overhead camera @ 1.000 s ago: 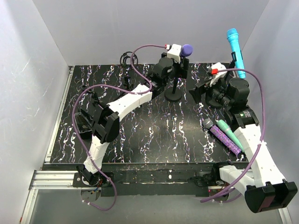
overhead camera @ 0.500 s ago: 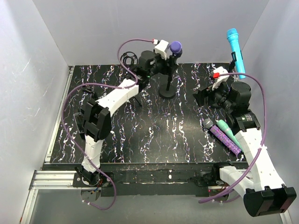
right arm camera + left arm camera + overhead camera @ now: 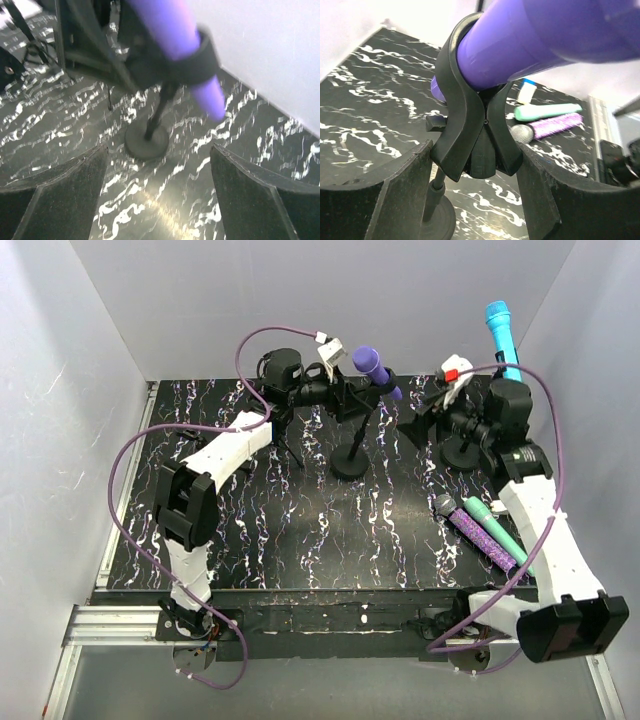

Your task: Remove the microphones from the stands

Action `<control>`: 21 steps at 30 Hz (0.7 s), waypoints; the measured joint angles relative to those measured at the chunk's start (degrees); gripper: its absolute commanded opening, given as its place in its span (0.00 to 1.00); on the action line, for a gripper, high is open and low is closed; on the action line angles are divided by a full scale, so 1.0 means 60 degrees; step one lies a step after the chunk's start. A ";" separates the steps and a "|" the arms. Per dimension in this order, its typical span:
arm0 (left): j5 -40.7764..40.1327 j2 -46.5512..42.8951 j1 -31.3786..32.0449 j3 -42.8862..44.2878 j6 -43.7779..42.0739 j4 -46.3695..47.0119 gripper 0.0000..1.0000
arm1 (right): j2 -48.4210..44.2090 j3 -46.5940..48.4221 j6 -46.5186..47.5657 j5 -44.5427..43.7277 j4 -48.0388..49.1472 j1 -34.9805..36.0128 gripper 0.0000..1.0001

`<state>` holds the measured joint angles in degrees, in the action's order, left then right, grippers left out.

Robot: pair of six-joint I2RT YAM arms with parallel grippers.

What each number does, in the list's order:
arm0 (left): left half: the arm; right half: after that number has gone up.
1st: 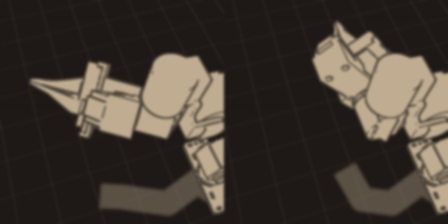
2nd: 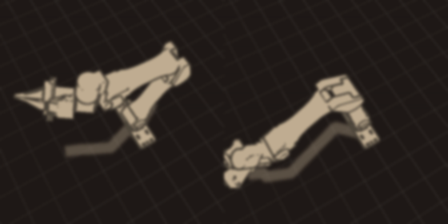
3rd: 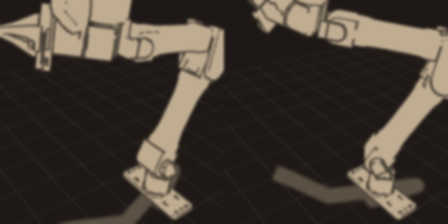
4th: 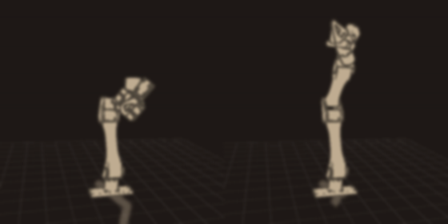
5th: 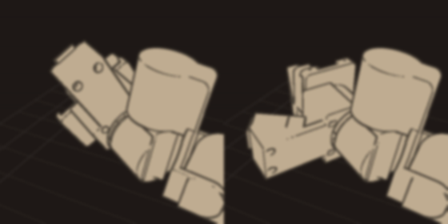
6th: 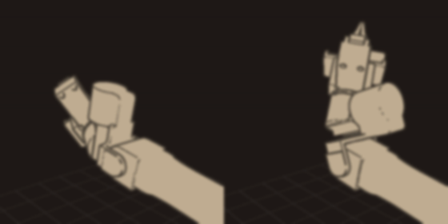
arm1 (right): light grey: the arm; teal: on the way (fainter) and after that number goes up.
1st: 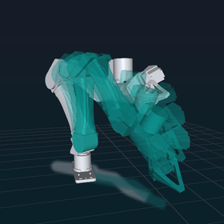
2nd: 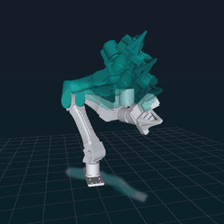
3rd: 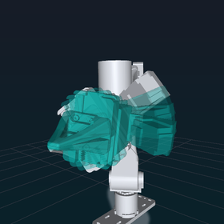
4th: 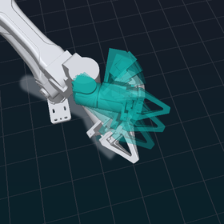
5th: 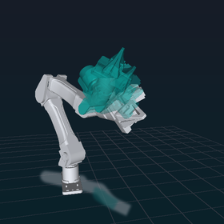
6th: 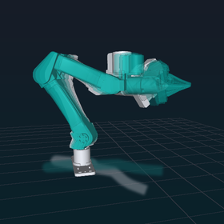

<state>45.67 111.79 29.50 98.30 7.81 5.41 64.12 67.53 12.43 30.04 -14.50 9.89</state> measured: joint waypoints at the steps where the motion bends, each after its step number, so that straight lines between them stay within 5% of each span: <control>1: 0.0266 -0.0051 0.0007 -0.0091 0.0073 0.0040 0.48 | 0.0248 0.0379 0.0004 0.0219 -0.0007 0.0036 0.88; 13: 0.1523 -0.0466 -0.0025 -0.0914 0.0448 0.0393 0.48 | 0.2528 0.3861 0.0736 0.1880 0.0138 0.1086 0.89; 21: 0.1821 -0.0845 -0.0022 -0.1162 0.0382 0.0033 0.48 | 0.3060 0.4073 0.1934 0.1734 -0.0423 0.2098 0.73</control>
<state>56.60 106.72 29.36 91.33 10.11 5.61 82.48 91.96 24.03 40.45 -17.04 22.48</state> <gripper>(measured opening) 0.607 0.808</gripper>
